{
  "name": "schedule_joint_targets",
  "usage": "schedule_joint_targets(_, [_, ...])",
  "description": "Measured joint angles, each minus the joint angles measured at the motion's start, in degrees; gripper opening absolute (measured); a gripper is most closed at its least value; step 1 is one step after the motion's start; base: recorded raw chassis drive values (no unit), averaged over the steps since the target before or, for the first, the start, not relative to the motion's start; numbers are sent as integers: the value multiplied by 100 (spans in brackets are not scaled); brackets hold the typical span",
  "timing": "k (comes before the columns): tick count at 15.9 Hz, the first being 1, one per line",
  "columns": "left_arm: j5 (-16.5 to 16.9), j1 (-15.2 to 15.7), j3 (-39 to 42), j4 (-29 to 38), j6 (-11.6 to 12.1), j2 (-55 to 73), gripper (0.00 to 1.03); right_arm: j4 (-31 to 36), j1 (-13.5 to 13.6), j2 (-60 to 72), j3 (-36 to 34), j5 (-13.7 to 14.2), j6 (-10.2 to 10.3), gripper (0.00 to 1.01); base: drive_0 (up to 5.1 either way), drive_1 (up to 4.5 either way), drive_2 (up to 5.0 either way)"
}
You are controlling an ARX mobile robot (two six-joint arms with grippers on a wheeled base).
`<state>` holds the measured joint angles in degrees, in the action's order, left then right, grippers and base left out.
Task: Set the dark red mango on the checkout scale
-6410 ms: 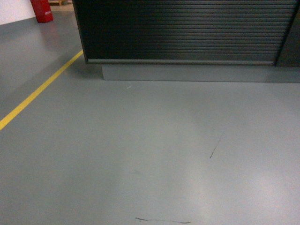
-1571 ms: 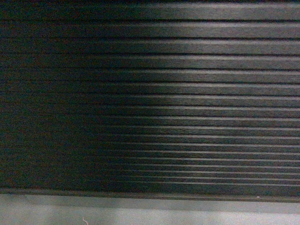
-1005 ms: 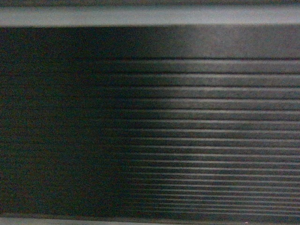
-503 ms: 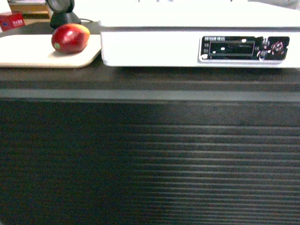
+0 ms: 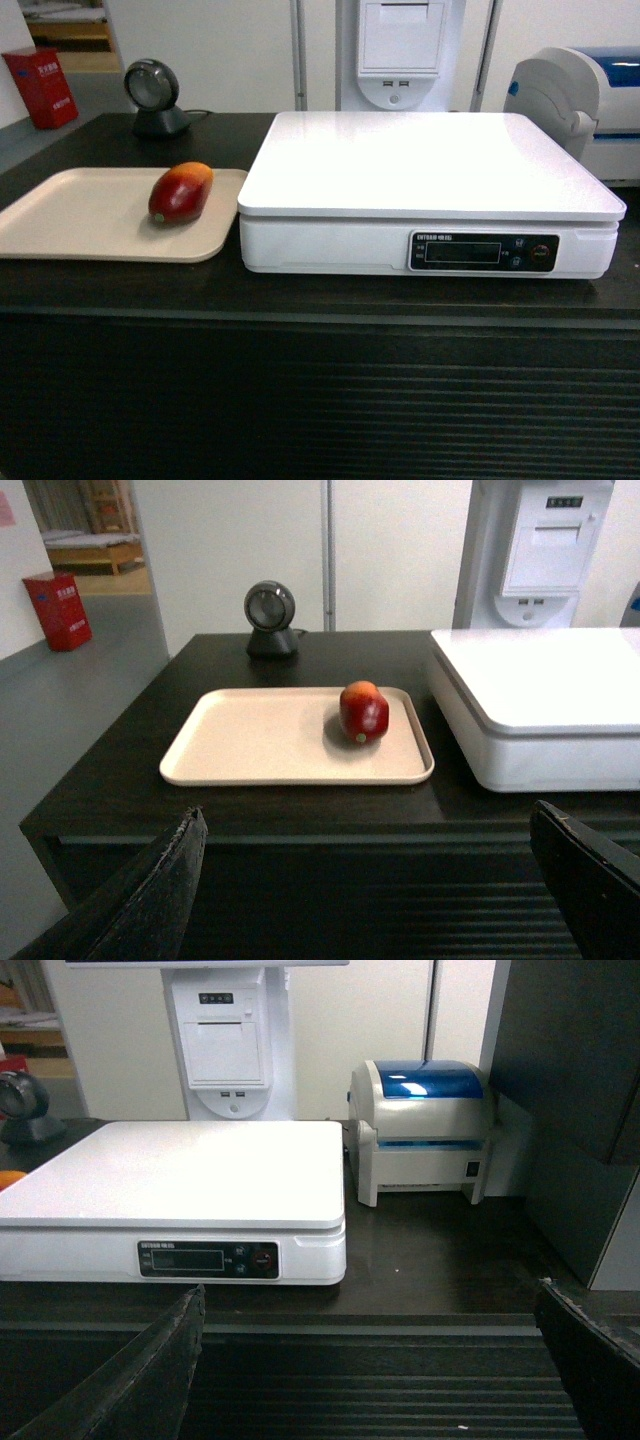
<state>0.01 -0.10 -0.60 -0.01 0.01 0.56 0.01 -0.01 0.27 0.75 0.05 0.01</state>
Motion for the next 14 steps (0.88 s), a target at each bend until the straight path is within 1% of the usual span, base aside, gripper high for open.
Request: schedule_joint_targets(14, [-2,0,0,-20,0,-2,98,-20,0,0,0,-4,-4,98,0,0,0])
